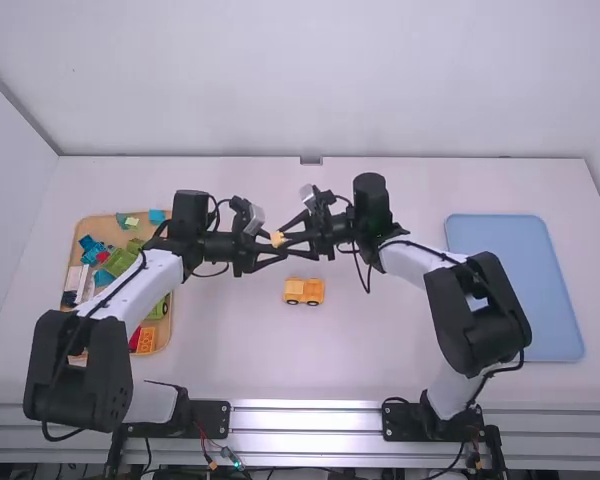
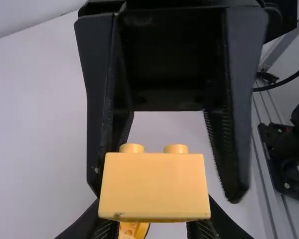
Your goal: Assemble lego blocks to make yellow taxi
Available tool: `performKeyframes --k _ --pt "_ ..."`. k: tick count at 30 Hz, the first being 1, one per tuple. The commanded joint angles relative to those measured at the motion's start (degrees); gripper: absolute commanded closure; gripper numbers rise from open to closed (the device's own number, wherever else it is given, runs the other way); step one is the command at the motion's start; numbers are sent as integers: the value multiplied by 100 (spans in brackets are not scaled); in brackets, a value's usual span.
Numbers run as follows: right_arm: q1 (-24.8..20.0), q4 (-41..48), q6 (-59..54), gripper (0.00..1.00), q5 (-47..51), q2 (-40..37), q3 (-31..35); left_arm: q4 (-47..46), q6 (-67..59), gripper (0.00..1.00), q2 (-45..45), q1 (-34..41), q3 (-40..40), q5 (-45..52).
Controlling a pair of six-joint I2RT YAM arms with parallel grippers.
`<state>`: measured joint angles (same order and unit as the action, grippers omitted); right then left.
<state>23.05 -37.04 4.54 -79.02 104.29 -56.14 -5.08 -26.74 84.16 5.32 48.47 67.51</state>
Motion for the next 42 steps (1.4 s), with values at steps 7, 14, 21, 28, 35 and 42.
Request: performKeyframes --k 7,14,21,28,35,42 --pt "44 -9 20 68 -61 28 -166 4 -11 98 28 35 -22 85" --pt "105 -13 20 76 -61 28 -166 28 -136 85 28 31 -22 236" --pt "70 -74 24 85 -44 28 -166 103 -133 1 28 15 -22 210" --pt "-295 -201 765 92 2076 4 -166 -295 -111 0 28 -9 -22 -922" --pt "-710 2153 -109 93 4131 -468 -323 -387 234 1 26 -7 -22 -3042" --pt "-514 5016 -1274 97 6271 -798 -887 310 1113 1 -238 -170 -22 -3952"
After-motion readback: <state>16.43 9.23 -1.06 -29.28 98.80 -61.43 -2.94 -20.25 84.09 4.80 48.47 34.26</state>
